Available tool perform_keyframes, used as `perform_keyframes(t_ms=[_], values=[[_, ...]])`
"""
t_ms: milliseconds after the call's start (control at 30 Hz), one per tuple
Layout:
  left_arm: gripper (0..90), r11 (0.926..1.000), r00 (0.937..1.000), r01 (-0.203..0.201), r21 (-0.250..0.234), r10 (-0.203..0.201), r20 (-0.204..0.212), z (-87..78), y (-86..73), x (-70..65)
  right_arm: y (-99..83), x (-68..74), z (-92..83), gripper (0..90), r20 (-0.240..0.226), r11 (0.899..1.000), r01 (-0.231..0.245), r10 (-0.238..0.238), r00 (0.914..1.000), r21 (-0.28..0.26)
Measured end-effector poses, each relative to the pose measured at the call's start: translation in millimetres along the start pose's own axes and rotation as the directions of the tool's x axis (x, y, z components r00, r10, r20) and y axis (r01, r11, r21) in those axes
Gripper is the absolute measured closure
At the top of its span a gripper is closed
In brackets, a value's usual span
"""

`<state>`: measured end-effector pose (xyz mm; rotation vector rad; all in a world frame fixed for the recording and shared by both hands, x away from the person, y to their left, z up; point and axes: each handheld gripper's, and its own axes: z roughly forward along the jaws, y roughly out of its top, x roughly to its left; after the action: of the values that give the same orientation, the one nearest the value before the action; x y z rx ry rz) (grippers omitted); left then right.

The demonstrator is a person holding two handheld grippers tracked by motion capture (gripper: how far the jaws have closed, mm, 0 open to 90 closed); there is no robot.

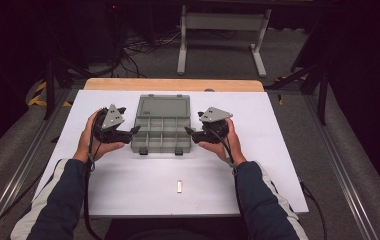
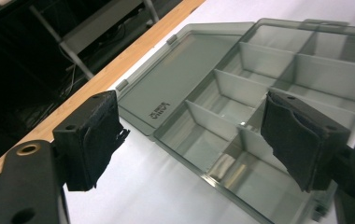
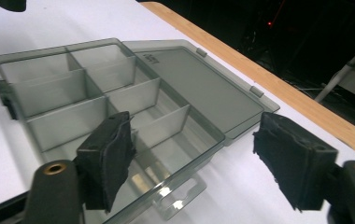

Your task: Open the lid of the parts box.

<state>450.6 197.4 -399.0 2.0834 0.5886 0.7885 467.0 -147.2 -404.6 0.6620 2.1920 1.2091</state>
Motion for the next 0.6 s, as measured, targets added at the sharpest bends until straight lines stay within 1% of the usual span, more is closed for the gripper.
perform_keyframes(t_ms=[100, 133, 167, 233, 267, 300, 333, 367, 433, 467, 533, 567, 600], values=[[20.0, 0.9999, 0.9998, -0.013, -0.011, 0.013, 0.015, -5.0, -3.3, -6.8, -2.0, 3.5, -5.8, 24.3, -0.010, 1.000, 0.003, -0.003, 0.9999, 0.003], [19.6, 0.9996, 0.9995, -0.029, -0.007, 0.029, 0.013, -7.2, -4.6, -9.5, -2.7, 5.1, -7.9, 23.9, -0.015, 1.000, 0.005, -0.005, 0.9999, 0.001], [19.1, 0.9995, 0.9993, -0.032, -0.009, 0.032, 0.018, -8.4, -5.6, -11.1, -3.4, 7.5, -10.4, 23.3, -0.018, 1.000, 0.010, -0.010, 0.9998, 0.003], [18.5, 0.9994, 0.9992, -0.028, -0.020, 0.029, 0.028, -12.4, -8.9, -14.7, -4.5, 10.9, -14.2, 22.7, -0.023, 1.000, 0.018, -0.018, 0.9996, -0.001], [18.5, 0.9994, 0.9994, -0.021, -0.027, 0.021, 0.029, -14.1, -10.9, -17.0, -5.3, 12.8, -16.3, 22.6, -0.027, 1.000, 0.022, -0.022, 0.9994, -0.005], [18.0, 0.9994, 0.9991, -0.015, -0.032, 0.016, 0.039, -15.7, -12.9, -18.8, -6.2, 15.0, -18.5, 22.5, -0.031, 1.000, 0.023, -0.023, 0.9992, -0.007], [17.7, 0.9994, 0.9991, -0.015, -0.032, 0.016, 0.039, -15.7, -12.9, -18.8, -7.3, 17.1, -20.5, 22.3, -0.034, 1.000, 0.024, -0.024, 0.9991, -0.011], [17.3, 0.9991, 0.9989, -0.017, -0.039, 0.018, 0.043, -19.0, -17.0, -23.5, -8.8, 20.0, -23.0, 22.1, -0.042, 1.000, 0.024, -0.025, 0.9988, -0.017], [16.9, 0.9989, 0.9987, -0.011, -0.045, 0.013, 0.050, -20.8, -18.8, -25.2, -11.4, 24.7, -26.4, 22.0, -0.052, 0.999, 0.031, -0.032, 0.9981, -0.022], [16.7, 0.9979, 0.9981, 0.001, -0.065, 0.003, 0.062, -24.9, -22.3, -29.0, -12.9, 27.5, -28.0, 21.9, -0.059, 0.999, 0.040, -0.041, 0.9974, -0.019], [16.5, 0.9963, 0.9975, 0.010, -0.085, -0.004, 0.070, -28.6, -25.5, -33.3, -14.3, 30.5, -29.6, 21.7, -0.062, 0.999, 0.049, -0.050, 0.9968, -0.018], [16.5, 0.9957, 0.9972, 0.007, -0.093, 0.000, 0.075, -30.2, -27.2, -35.7, -15.6, 33.2, -31.5, 21.6, -0.064, 0.998, 0.057, -0.058, 0.9963, -0.017], [16.5, 0.9957, 0.9974, -0.007, -0.093, 0.014, 0.070, -32.2, -29.0, -38.9, -16.6, 35.1, -33.1, 21.6, -0.069, 0.998, 0.060, -0.061, 0.9957, -0.017]])
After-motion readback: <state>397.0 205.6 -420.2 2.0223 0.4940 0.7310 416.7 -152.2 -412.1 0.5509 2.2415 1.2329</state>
